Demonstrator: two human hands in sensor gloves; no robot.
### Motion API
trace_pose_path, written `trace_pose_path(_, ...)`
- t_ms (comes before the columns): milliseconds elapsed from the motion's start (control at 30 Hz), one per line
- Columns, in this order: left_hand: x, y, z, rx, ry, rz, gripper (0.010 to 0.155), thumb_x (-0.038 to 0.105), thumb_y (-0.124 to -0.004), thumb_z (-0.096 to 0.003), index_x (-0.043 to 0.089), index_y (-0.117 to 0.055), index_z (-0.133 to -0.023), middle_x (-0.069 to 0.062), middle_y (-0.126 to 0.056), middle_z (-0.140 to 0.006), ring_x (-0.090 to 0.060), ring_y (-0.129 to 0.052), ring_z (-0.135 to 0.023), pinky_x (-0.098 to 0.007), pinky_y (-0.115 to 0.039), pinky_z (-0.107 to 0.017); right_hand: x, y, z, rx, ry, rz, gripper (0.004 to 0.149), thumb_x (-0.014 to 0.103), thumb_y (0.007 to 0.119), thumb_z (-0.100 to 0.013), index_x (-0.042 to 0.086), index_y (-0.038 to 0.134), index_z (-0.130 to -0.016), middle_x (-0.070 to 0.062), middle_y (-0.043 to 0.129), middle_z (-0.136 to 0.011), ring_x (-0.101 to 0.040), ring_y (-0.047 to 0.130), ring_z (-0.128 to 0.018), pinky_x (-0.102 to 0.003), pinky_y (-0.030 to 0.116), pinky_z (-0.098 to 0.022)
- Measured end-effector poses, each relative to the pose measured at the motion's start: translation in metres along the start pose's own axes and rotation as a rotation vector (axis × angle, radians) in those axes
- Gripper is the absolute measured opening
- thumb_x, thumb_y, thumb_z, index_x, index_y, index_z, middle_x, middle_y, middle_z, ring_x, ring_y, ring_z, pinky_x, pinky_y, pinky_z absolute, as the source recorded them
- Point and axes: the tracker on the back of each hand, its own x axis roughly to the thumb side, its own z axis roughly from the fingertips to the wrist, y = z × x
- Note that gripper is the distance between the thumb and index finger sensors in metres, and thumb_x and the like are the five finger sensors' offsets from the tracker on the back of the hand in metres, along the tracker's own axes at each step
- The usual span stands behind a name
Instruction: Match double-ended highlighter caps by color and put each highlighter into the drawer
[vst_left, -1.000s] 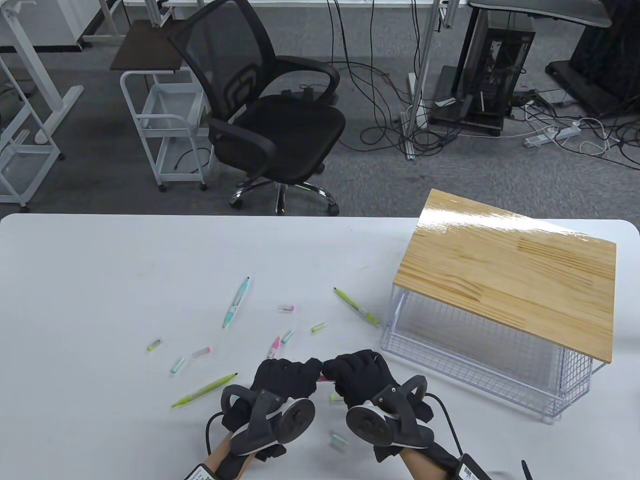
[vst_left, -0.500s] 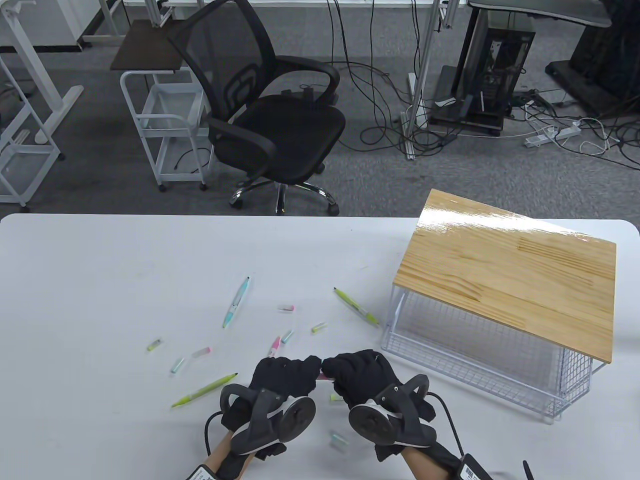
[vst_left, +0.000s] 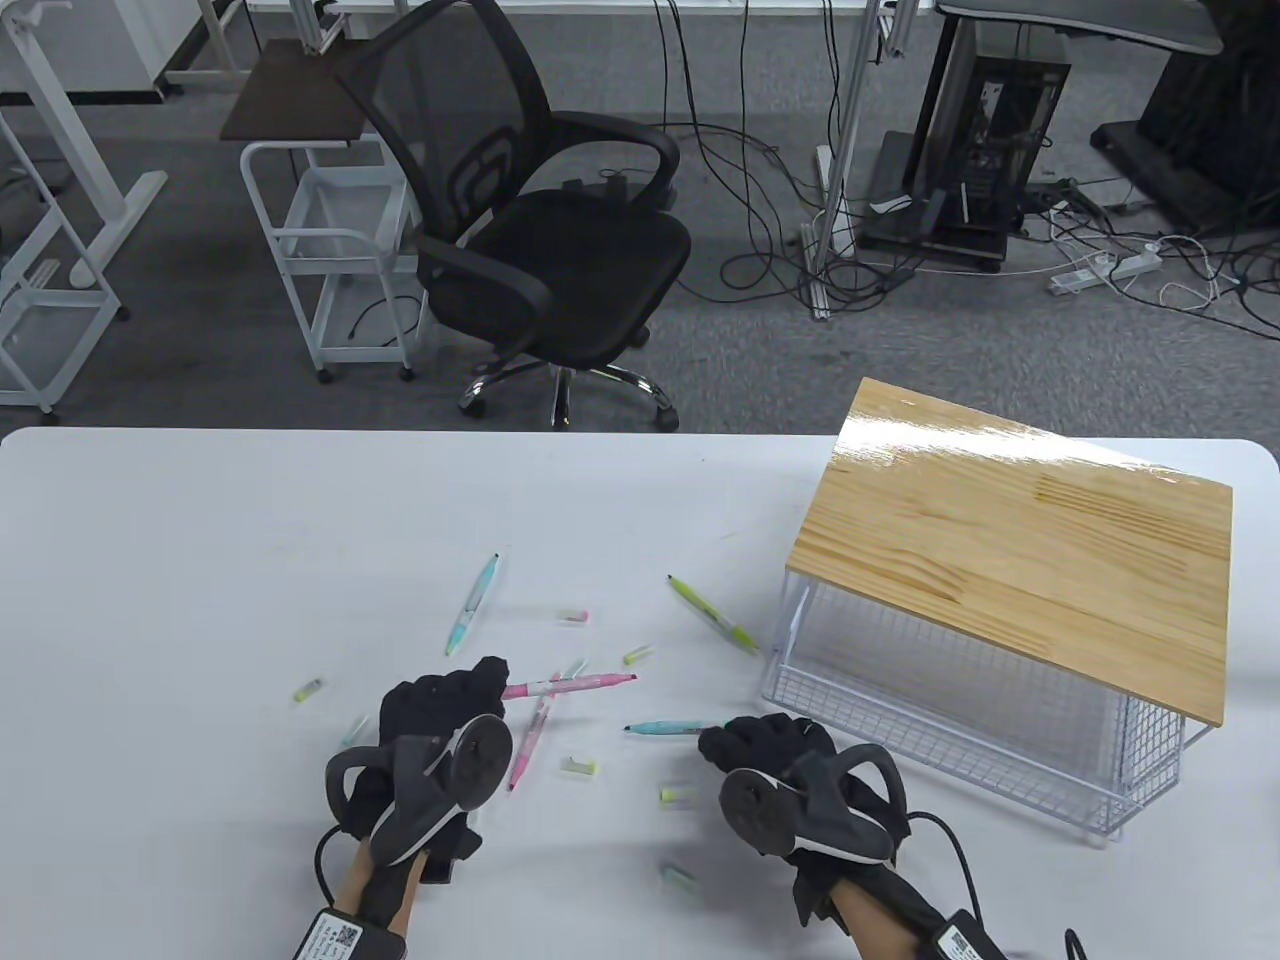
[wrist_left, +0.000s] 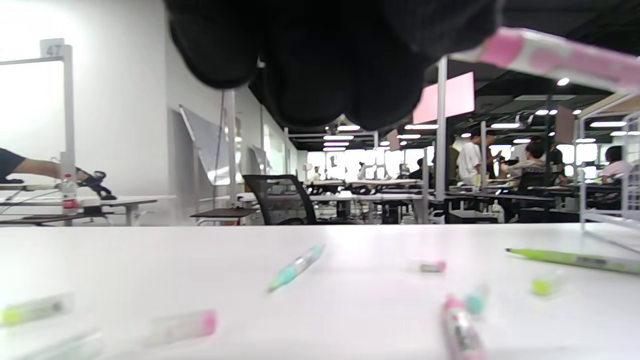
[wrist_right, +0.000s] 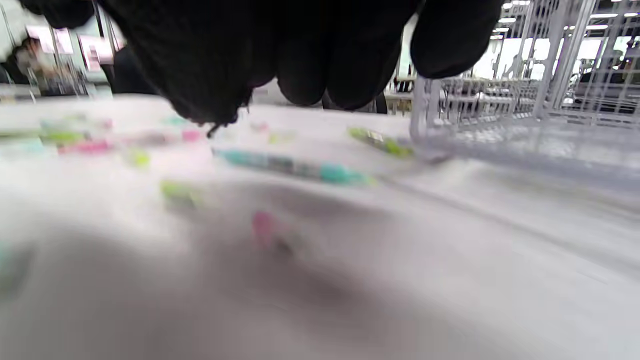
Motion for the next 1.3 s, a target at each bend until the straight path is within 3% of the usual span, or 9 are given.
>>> trace_pose_path(433,0.003,-0.003,0.0,-0.014,-0.016,-0.01,0.048,0.04,-0.061,-0.0543,0.04,-0.057,-0.102,0.015,-0.085,-0.091,-0.013,-0.087,-0.087,-0.049,-0.069,-0.077,0.008,0.027,-0.012,0.138,0.011,0.13,0.066,0.041,0.085,-0.048,0.026,0.059,-0.107,-0.003,0.078,-0.1,-0.029,0.084,-0.086,-0.059,0.067,-0.071)
trace_pose_path(833,0.011,-0.004,0.001,-0.014,-0.047,-0.024,0.048,0.04,-0.061,-0.0544,0.04,-0.057,-0.102,0.015,-0.085,-0.091,-0.013,-0.087,-0.087,-0.048,-0.07,-0.077,0.012,0.03,-0.011,0.099,-0.002,0.157,0.063,0.036,0.084,-0.049,0.025,0.06,-0.106,0.0,0.082,-0.093,-0.024,0.089,-0.077,-0.055,0.071,-0.068)
trace_pose_path(967,0.011,-0.004,0.001,-0.012,-0.048,-0.018,0.048,0.04,-0.061,-0.0544,0.04,-0.057,-0.102,0.015,-0.086,-0.091,-0.013,-0.087,-0.087,-0.048,-0.07,-0.077,0.007,0.02,-0.009,0.07,0.017,0.119,0.062,0.032,0.078,-0.052,0.024,0.054,-0.108,-0.003,0.077,-0.097,-0.027,0.087,-0.078,-0.057,0.07,-0.069)
trace_pose_path(1067,0.011,-0.004,0.001,-0.009,-0.052,-0.011,0.048,0.04,-0.061,-0.0545,0.04,-0.057,-0.102,0.015,-0.085,-0.091,-0.013,-0.087,-0.087,-0.048,-0.07,-0.077,-0.001,0.007,-0.006,0.006,0.039,0.034,0.058,0.028,0.073,-0.055,0.033,0.05,-0.109,-0.007,0.073,-0.1,-0.03,0.085,-0.079,-0.057,0.069,-0.07)
trace_pose_path(1167,0.014,-0.003,0.002,-0.007,-0.062,-0.006,0.048,0.04,-0.061,-0.0545,0.04,-0.057,-0.102,0.015,-0.085,-0.091,-0.013,-0.087,-0.087,-0.048,-0.07,-0.077,-0.012,-0.007,-0.003,-0.051,0.068,-0.068,0.052,0.026,0.07,-0.056,0.038,0.056,-0.105,-0.01,0.07,-0.101,-0.031,0.084,-0.08,-0.058,0.069,-0.07)
trace_pose_path(1300,0.018,-0.002,0.003,-0.001,-0.082,-0.005,0.048,0.04,-0.061,-0.0545,0.04,-0.057,-0.102,0.015,-0.085,-0.091,-0.013,-0.087,-0.087,-0.048,-0.07,-0.077,-0.025,-0.02,0.003,-0.153,0.123,-0.176,0.044,0.026,0.069,-0.056,0.031,0.067,-0.099,-0.012,0.07,-0.1,-0.03,0.086,-0.08,-0.055,0.072,-0.07)
